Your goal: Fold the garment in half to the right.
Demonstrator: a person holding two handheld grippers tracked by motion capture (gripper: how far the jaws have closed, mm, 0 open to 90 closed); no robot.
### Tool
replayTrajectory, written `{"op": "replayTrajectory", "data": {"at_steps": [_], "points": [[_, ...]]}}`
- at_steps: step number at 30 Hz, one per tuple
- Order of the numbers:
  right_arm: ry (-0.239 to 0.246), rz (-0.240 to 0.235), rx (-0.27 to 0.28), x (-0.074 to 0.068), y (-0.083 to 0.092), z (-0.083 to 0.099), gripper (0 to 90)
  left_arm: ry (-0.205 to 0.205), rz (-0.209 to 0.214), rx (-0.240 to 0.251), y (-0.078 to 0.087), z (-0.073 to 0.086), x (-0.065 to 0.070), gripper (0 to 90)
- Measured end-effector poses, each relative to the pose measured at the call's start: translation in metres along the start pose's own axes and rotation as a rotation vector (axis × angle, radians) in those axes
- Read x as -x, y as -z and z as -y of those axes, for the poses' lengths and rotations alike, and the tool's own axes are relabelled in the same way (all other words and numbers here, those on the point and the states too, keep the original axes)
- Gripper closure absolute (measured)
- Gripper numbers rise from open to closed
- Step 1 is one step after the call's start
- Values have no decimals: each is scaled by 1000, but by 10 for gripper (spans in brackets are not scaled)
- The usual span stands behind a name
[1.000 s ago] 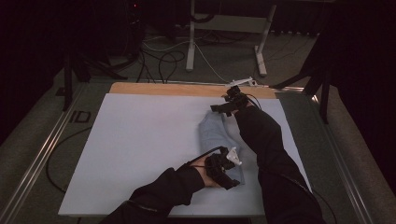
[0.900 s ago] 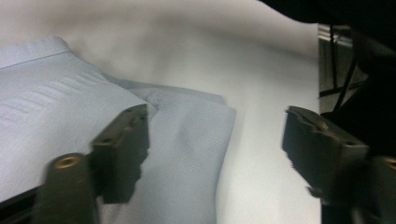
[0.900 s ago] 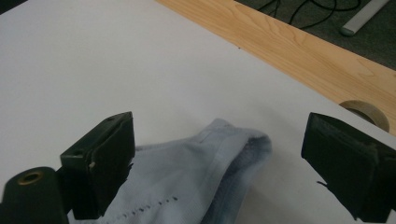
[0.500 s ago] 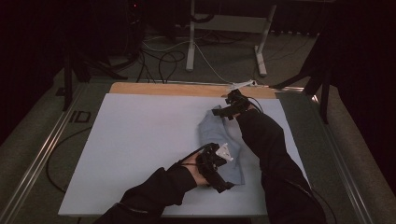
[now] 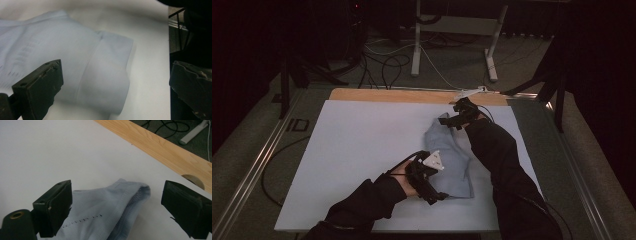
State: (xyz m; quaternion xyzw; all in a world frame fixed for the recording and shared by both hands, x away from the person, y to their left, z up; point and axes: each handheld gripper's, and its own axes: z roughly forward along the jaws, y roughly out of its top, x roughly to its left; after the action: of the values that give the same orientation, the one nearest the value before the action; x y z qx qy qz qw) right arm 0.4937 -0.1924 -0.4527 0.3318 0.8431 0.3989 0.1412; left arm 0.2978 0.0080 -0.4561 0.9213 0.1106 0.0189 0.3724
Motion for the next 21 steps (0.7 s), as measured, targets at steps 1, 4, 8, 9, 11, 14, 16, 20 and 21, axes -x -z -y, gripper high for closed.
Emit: {"op": "replayTrajectory", "data": {"at_steps": [1, 4, 8, 9, 11, 14, 16, 20, 21], "points": [[-3, -3, 3, 0, 0, 1, 101, 0, 0, -2, 2, 2, 0, 5], [-8, -2, -4, 0, 0, 3, 101, 10, -4, -13, 8, 9, -1, 5], [-23, -10, -2, 0, 0, 6, 101, 0, -11, -7, 18, 21, -3, 5], [-20, -5, -8, 0, 0, 7, 101, -2, -21, -5, 21, 24, -4, 5], [-14, 5, -17, 0, -1, 8, 101, 18, -26, 15, 26, 31, -7, 5], [-30, 9, -33, 1, -3, 11, 116, 42, -33, 50, 34, 43, -10, 5], [-39, 10, -32, 2, -4, 13, 119, 57, -47, 56, 40, 52, -14, 5], [-49, 16, -41, 3, -6, 15, 117, 81, -79, 74, 51, 76, -21, 5], [-51, 14, -43, 3, -6, 15, 116, 90, -87, 80, 54, 82, -22, 5]]}}
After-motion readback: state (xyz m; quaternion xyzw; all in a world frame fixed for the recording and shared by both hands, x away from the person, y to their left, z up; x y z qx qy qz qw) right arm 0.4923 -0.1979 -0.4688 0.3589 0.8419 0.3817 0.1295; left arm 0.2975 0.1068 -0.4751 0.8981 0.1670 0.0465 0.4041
